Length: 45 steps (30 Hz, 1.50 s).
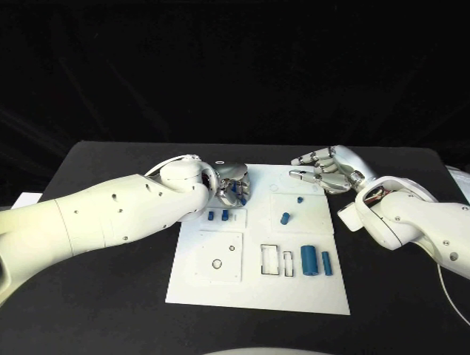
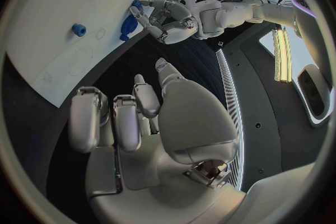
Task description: Assemble the parts on the task board
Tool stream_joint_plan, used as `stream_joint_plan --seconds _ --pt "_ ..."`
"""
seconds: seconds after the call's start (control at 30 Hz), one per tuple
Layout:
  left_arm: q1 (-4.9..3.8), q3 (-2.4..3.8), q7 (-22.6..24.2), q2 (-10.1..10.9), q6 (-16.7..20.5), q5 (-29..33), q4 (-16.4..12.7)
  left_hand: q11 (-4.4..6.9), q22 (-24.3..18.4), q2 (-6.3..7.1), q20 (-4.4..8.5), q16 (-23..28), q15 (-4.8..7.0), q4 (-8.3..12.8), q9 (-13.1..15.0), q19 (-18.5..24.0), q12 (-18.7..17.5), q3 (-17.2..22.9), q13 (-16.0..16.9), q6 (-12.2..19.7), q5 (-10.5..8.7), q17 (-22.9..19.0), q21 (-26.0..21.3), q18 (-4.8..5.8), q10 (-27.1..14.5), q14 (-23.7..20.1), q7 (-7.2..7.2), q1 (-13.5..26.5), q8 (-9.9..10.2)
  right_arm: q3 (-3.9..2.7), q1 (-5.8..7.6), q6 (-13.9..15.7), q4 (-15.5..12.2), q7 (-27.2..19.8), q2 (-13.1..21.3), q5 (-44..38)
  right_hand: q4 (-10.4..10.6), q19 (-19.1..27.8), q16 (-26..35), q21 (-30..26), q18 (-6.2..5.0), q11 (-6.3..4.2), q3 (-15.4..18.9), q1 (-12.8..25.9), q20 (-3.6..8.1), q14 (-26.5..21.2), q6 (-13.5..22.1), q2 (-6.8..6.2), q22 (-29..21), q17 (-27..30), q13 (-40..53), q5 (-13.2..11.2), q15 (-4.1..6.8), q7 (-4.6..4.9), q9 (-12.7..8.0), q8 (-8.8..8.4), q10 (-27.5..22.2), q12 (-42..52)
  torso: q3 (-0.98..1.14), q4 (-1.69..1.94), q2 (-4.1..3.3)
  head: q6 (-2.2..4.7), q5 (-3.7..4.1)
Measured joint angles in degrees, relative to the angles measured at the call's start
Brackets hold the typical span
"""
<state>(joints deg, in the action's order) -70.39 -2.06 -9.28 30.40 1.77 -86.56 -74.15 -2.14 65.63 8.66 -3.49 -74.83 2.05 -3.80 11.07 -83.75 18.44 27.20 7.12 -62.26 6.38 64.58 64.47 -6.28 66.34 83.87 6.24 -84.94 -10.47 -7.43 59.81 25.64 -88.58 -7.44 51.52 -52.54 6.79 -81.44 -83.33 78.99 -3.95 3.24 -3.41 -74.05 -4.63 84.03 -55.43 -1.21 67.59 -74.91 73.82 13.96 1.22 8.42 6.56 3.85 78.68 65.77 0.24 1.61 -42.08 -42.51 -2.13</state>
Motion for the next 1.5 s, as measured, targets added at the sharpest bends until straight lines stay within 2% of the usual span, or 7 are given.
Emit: stream_joint_plan --seconds 0.23,0.43,0.57,0.7,0.97,1.13,1.5 --pt "0.27 0.14 0.16 1.01 1.56 0.54 -0.85 -0.2 1.16 0.01 0.0 0.0 0.0 0.26 -0.15 0.0 0.0 0.26 0.09 -0.21 0.0 -0.15 1.13 0.0 0.21 0.0 0.2 0.0 0.1 0.0 0.0 -0.06 0.04 0.0 -0.04 0.01 0.0 0.0 0.0 0.0 0.0 0.0 0.0 0.0 0.0 0.0 0.0 0.0 0.0 0.0 0.0 0.0 0.0 0.0 -0.01 0.0 0.0 0.0 -0.03 -0.01 0.01 0.23 0.13" --pt "0.2 1.3 0.19 3.26 2.99 3.02 -3.04 -0.2 1.24 -0.19 0.0 0.0 0.0 0.26 -0.3 0.0 0.0 0.25 0.16 -0.39 0.0 -0.54 1.13 0.0 0.21 0.0 0.39 0.85 0.19 0.0 0.0 -0.11 0.1 0.01 -0.07 0.02 0.0 0.0 0.0 0.0 0.0 0.0 0.0 0.0 0.0 0.0 0.0 0.0 0.0 0.0 0.0 0.0 0.0 0.0 -0.01 0.0 0.0 0.0 -0.03 0.02 0.04 0.37 0.21" --pt "-0.02 2.19 0.05 5.46 3.48 5.32 -4.87 -0.2 1.3 0.09 0.0 0.0 0.0 0.26 -0.33 0.0 0.0 0.25 0.15 -0.39 0.0 -0.54 1.13 0.0 0.21 0.0 0.39 1.14 0.21 0.0 0.0 -0.14 0.11 0.01 0.0 0.02 0.0 0.0 0.02 0.0 0.0 0.0 0.0 0.0 0.0 0.0 0.0 0.0 0.0 0.01 0.0 0.0 0.0 0.0 -0.01 0.0 0.0 0.0 -0.01 0.09 0.05 0.41 0.25" --pt "-0.22 2.7 -0.06 7.61 3.65 7.42 -5.98 -0.2 1.37 0.09 0.0 0.0 0.0 0.26 -0.36 0.01 0.0 0.25 0.15 -0.38 0.0 -0.65 1.37 0.0 0.21 0.0 0.39 1.14 0.22 0.0 0.0 -0.16 0.11 0.03 0.09 0.03 0.0 0.0 0.22 0.0 0.0 0.0 0.0 0.0 0.0 0.0 0.0 0.0 0.0 0.01 0.01 0.0 0.0 0.0 -0.02 0.0 0.0 0.0 -0.01 0.16 0.05 0.47 -0.04" --pt "-0.25 2.87 -0.42 9.97 3.08 10.4 -6.37 -0.2 1.87 0.33 0.0 0.0 0.0 0.27 -0.42 0.01 0.0 0.25 0.15 -0.59 0.0 -0.74 1.71 0.0 0.21 0.0 0.18 1.38 0.32 0.0 0.0 -0.19 0.06 0.05 0.32 0.04 0.0 0.0 0.22 0.0 0.0 0.0 0.0 0.0 0.0 0.0 0.0 0.0 0.0 0.01 0.01 0.0 0.0 0.0 -0.02 0.0 0.0 0.0 -0.03 0.19 0.05 0.55 -0.19" --pt "-0.26 2.76 -0.83 10.4 2.15 11.41 -6.19 -0.2 1.99 0.08 0.0 0.0 0.0 0.27 -0.51 0.01 0.0 0.25 0.2 -0.59 -0.01 -0.86 2.03 0.0 0.21 0.0 0.18 1.63 0.41 0.0 0.0 -0.21 0.04 0.06 0.36 0.04 0.0 0.0 0.22 0.0 0.0 0.0 0.0 0.0 0.0 0.0 0.0 0.0 0.0 0.01 0.01 0.0 0.0 0.0 -0.03 0.0 0.0 0.0 -0.04 0.09 0.02 0.49 -0.18" --pt "-0.2 2.4 -1.38 10.59 0.44 11.48 -5.75 -0.41 2.13 0.47 0.0 0.0 -0.01 0.27 -0.56 0.01 0.0 0.25 0.19 -0.69 -0.01 -1.11 2.03 0.0 0.42 0.0 0.07 2.12 0.43 0.0 0.0 -0.22 0.01 0.07 0.39 0.04 0.0 0.0 0.22 0.0 0.0 0.0 0.0 0.0 0.0 0.0 0.0 0.0 0.0 -0.04 0.01 0.0 0.0 0.0 -0.03 0.0 0.0 0.0 -0.04 0.03 -0.06 0.11 -0.77"
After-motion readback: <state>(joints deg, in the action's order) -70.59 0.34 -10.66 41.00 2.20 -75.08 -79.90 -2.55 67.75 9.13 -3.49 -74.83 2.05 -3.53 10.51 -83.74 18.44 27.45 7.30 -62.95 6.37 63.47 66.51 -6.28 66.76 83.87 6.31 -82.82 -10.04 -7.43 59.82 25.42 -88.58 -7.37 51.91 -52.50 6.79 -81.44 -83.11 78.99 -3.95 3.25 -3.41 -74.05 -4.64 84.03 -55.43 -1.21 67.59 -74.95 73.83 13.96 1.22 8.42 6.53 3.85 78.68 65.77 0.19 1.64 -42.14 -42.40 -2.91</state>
